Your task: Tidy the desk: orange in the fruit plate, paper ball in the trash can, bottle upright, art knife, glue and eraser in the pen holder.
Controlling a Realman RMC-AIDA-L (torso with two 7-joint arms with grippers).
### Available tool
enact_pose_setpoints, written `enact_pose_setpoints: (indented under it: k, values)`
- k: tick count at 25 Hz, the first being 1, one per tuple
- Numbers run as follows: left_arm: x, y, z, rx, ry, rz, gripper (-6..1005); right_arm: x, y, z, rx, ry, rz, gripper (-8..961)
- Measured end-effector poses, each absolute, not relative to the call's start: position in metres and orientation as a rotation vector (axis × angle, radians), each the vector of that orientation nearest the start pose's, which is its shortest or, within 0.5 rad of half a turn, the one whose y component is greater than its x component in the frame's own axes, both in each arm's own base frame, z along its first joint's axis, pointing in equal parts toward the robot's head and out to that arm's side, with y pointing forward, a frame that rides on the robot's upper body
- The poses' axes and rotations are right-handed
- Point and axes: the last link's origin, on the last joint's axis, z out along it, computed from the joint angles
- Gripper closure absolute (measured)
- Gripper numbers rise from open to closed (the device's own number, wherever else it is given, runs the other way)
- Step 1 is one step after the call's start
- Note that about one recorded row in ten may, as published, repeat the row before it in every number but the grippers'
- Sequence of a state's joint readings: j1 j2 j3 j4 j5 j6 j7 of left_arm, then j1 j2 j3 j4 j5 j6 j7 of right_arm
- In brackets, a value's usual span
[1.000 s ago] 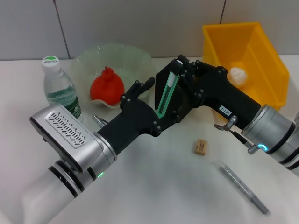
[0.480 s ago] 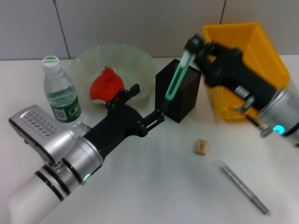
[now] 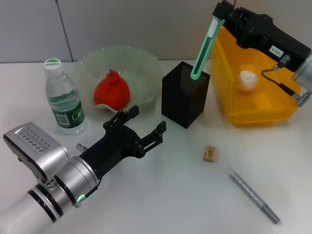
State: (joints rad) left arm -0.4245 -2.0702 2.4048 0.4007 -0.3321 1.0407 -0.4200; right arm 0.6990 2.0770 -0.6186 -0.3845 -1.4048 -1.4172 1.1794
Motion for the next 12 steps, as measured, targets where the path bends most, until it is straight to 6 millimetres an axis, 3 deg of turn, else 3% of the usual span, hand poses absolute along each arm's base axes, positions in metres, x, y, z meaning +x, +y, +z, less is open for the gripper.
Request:
enact_pose_setpoints:
  k: [12]
  values:
    - [-0.245,0.303,-0.104,-2.206,-0.540,-0.916,152,0.192,0.424,0.005,-2.200,0.496,1.080,830]
